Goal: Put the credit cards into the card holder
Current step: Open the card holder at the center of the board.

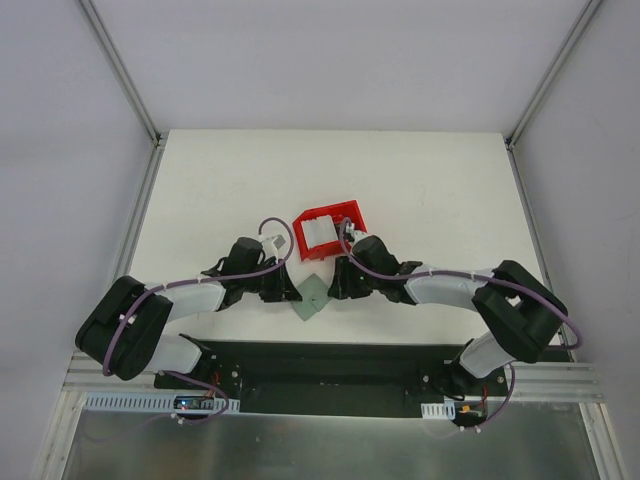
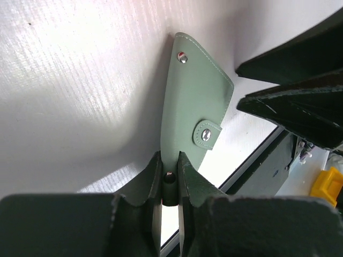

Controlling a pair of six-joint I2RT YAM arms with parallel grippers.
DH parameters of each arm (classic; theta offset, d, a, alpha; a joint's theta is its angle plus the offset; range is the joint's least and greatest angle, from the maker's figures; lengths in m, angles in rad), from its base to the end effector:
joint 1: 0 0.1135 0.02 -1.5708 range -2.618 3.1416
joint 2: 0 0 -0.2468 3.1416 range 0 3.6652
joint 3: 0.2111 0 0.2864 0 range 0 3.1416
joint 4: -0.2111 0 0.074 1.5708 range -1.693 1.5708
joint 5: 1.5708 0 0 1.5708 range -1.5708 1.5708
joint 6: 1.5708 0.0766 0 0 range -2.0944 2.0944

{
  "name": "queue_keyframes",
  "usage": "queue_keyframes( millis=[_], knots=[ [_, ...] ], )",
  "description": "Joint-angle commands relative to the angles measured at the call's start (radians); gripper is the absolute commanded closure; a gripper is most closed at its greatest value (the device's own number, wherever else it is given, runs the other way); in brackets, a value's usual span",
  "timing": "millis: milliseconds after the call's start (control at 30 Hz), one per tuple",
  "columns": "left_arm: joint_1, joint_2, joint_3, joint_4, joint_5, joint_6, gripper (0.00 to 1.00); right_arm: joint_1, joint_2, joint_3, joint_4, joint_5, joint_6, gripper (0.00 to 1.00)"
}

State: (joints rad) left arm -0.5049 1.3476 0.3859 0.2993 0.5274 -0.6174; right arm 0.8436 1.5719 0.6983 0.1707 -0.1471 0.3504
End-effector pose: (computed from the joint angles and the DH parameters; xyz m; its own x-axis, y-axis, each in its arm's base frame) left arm 0.2311 -0.1718 0.0726 -0.8820 -0.0841 -0.4638 0.3124 0.6324 -0.7089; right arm 0.2312 0.2767 0.0873 -0.6828 -0.2565 -0.6841 -0.6164 0.7050 0.3509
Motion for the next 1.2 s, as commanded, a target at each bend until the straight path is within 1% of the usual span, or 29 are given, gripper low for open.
queue_keyframes(
  millis=[0,100,233,400,600,700,867,1067,1167],
  knots=[
    [-0.007,-0.015,0.013,-0.063,-0.05,0.044,1.0,-0.002,-0.096,-0.059,0.024,-0.032,0.009,0.53],
    [-0.007,-0.015,0.015,-0.065,-0.043,0.045,1.0,0.003,-0.099,-0.054,0.065,-0.106,-0.007,0.55],
    [-0.007,-0.016,0.018,-0.063,-0.038,0.048,1.0,0.028,-0.053,-0.014,0.092,-0.166,-0.028,0.55],
    [-0.007,-0.015,0.016,-0.063,-0.033,0.048,1.0,0.043,0.039,0.049,0.096,-0.206,-0.037,0.55],
    [-0.007,-0.025,0.011,-0.065,-0.037,0.05,1.0,0.045,0.123,0.102,0.081,-0.21,-0.053,0.55],
    [-0.007,-0.028,0.013,-0.066,-0.04,0.051,1.0,0.043,0.137,0.096,0.076,-0.227,-0.059,0.55],
    [-0.007,-0.025,0.013,-0.065,-0.047,0.044,1.0,0.058,0.152,0.089,0.122,-0.328,-0.07,0.57],
    [-0.007,-0.031,0.008,-0.045,-0.049,0.018,1.0,0.086,0.184,0.124,0.128,-0.328,-0.071,0.63],
    [-0.007,-0.044,-0.005,-0.037,-0.059,0.007,1.0,0.094,0.172,0.116,0.128,-0.289,-0.06,0.65]
  ],
)
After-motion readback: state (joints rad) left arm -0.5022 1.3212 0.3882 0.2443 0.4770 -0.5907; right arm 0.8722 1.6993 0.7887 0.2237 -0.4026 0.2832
